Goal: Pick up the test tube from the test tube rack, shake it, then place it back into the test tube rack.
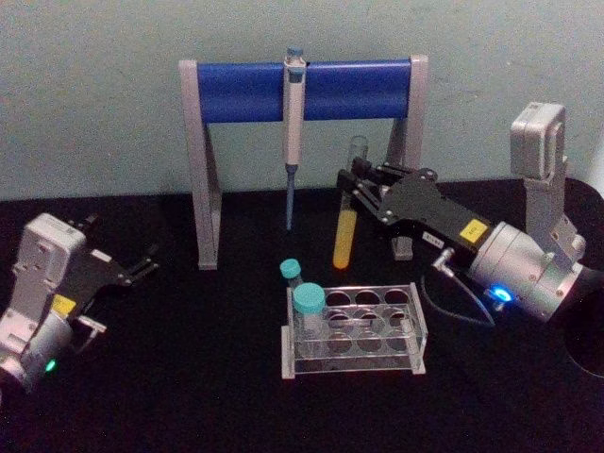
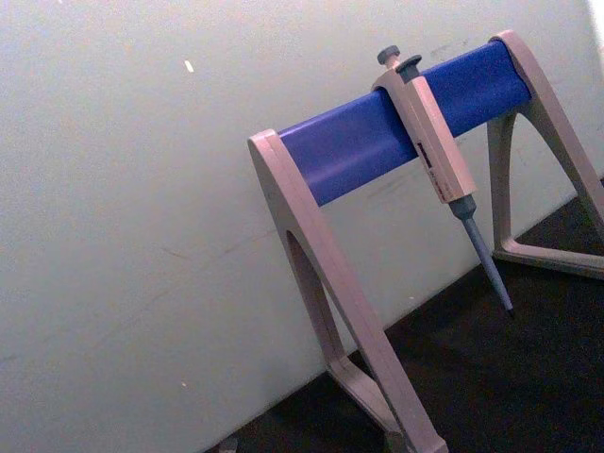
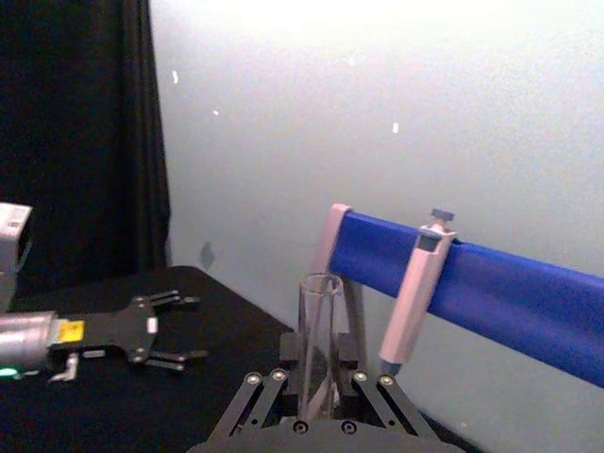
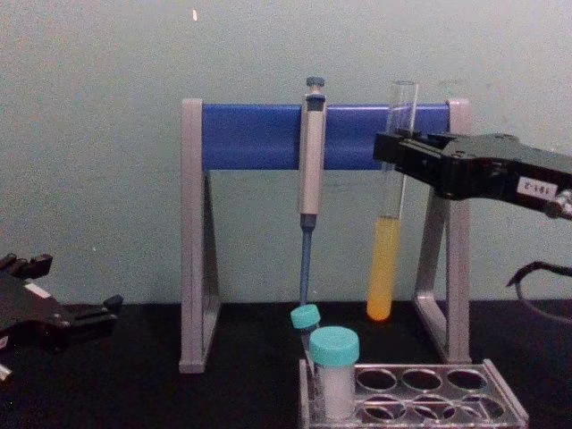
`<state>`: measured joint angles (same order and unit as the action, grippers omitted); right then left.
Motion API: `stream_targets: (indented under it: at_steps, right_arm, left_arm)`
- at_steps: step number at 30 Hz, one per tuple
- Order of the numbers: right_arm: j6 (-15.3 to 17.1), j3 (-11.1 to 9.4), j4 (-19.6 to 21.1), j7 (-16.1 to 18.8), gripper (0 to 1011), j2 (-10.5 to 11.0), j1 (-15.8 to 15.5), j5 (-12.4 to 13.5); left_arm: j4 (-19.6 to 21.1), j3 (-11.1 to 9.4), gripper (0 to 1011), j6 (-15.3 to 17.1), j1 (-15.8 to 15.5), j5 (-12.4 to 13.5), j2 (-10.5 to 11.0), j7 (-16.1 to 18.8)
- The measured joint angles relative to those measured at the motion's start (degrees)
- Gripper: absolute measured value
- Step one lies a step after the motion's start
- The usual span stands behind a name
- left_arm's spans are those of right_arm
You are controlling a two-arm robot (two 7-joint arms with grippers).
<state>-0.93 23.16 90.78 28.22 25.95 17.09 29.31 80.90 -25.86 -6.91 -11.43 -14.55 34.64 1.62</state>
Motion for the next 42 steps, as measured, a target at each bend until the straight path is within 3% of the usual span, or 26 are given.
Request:
stream_targets:
  at_steps: [29,36,42]
  right_arm:
    - [0.05,-1.28,-0.28,-1.33,232,0.03,-0.27,-1.74]
    - [0.8,-2.74,2.14,-2.51,232,1.88,-2.24,-2.45]
    - [3.15,-3.9,6.45,-2.78,232,4.83,-5.59,-2.63]
  left_arm:
    - [0.0,0.0,1001,0.0,0.0,0.0,0.0,0.0]
    - [0.0,0.0,1001,0.0,0.0,0.0,0.0,0.0]
    - [0.0,0.0,1001,0.0,0.0,0.0,0.0,0.0]
